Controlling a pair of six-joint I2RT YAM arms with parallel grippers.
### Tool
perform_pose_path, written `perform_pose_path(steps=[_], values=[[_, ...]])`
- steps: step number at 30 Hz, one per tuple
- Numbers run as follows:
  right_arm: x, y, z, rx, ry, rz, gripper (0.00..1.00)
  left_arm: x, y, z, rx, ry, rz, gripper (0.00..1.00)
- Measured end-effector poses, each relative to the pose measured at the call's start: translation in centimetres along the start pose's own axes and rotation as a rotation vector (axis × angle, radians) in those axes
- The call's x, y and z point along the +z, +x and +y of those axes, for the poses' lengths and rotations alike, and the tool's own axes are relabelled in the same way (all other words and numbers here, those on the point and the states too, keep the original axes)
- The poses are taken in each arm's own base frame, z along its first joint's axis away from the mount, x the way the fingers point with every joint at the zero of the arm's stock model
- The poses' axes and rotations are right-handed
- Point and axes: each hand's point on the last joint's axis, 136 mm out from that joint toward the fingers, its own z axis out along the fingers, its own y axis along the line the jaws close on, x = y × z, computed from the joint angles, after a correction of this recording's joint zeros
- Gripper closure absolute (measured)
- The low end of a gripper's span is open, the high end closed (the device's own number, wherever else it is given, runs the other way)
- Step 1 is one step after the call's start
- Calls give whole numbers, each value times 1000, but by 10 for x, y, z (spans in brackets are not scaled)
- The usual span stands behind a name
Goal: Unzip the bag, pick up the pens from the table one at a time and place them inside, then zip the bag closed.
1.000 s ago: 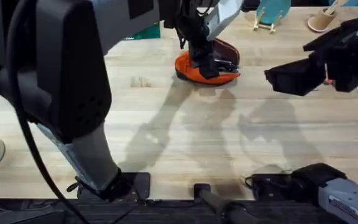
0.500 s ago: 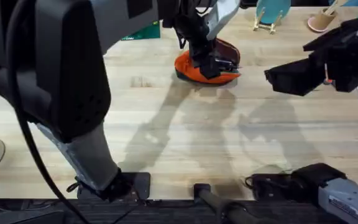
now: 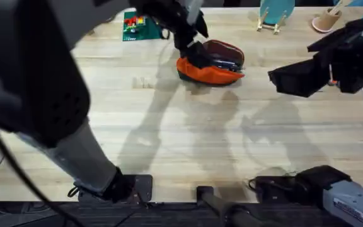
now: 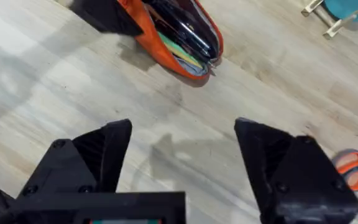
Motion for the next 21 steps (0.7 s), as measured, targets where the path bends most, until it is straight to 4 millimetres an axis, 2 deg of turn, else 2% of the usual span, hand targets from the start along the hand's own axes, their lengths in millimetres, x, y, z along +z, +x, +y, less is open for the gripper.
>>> perform_pose_path(steps=[6, 9, 15, 21], values=[[0, 0, 0, 0, 0, 0, 5, -47, -7, 8, 1, -87, -37, 6], [0, 0, 0, 0, 0, 0, 4, -68, -2, 6, -21, -107, -35, 6], [0, 0, 0, 0, 0, 0, 5, -105, 19, 6, -79, -148, -17, 6], [0, 0, 0, 0, 0, 0, 4, -127, 48, 2, -97, -139, 20, 6]])
